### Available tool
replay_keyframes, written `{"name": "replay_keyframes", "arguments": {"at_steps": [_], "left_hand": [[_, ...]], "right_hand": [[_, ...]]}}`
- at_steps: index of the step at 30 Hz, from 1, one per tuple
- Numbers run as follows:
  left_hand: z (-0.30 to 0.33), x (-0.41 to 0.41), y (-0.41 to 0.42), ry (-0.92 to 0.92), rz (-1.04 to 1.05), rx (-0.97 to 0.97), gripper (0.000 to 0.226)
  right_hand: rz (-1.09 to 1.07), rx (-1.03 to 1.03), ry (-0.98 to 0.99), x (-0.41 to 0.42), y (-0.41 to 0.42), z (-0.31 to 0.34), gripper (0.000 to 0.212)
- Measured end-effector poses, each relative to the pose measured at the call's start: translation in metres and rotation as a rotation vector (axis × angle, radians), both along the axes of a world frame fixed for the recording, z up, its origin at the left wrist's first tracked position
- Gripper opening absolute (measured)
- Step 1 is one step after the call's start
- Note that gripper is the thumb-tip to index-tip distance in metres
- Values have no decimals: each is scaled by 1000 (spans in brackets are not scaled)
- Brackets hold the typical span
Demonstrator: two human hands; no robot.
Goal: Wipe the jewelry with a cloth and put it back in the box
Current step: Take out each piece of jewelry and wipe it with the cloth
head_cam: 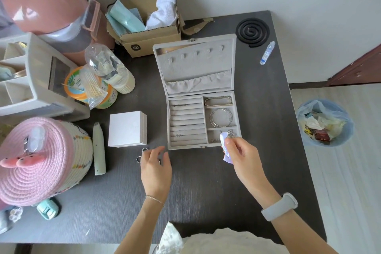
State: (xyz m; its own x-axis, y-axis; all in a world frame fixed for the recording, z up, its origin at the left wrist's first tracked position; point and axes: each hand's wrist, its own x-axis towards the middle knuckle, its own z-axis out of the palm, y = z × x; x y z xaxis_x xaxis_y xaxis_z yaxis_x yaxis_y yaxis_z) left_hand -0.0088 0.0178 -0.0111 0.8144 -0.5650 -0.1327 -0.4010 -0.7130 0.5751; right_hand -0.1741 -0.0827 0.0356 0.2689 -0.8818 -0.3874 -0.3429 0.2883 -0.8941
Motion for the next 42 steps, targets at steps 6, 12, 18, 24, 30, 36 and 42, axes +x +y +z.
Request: {"name": "replay_keyframes", "arguments": {"at_steps": [6, 12, 18, 24, 30, 36, 42], "left_hand": [[-5, 9, -45, -105, -286, 56, 23], [-12, 11, -51, -121, -300, 46, 11], [-13, 19, -51, -58, -321, 98, 13], [-5, 25, -54, -29, -361, 248, 16], [38, -4, -52, 237, -367, -125, 16], [70, -34, -44, 185, -584, -200, 8], [81, -33, -44, 252, -549, -290, 15]], "right_hand": [[8, -11, -24, -5, -5, -1, 39], [11, -46, -4, -11, -5, -5, 43], [7, -20, -13, -9, -2, -6, 50], [13, -9, -31, -7, -2, -3, 43], [45, 22, -78, -3, -1, 6, 49], [175, -43, -174, 7, 2, 26, 23], [236, 58, -169, 5, 2, 35, 22]]}}
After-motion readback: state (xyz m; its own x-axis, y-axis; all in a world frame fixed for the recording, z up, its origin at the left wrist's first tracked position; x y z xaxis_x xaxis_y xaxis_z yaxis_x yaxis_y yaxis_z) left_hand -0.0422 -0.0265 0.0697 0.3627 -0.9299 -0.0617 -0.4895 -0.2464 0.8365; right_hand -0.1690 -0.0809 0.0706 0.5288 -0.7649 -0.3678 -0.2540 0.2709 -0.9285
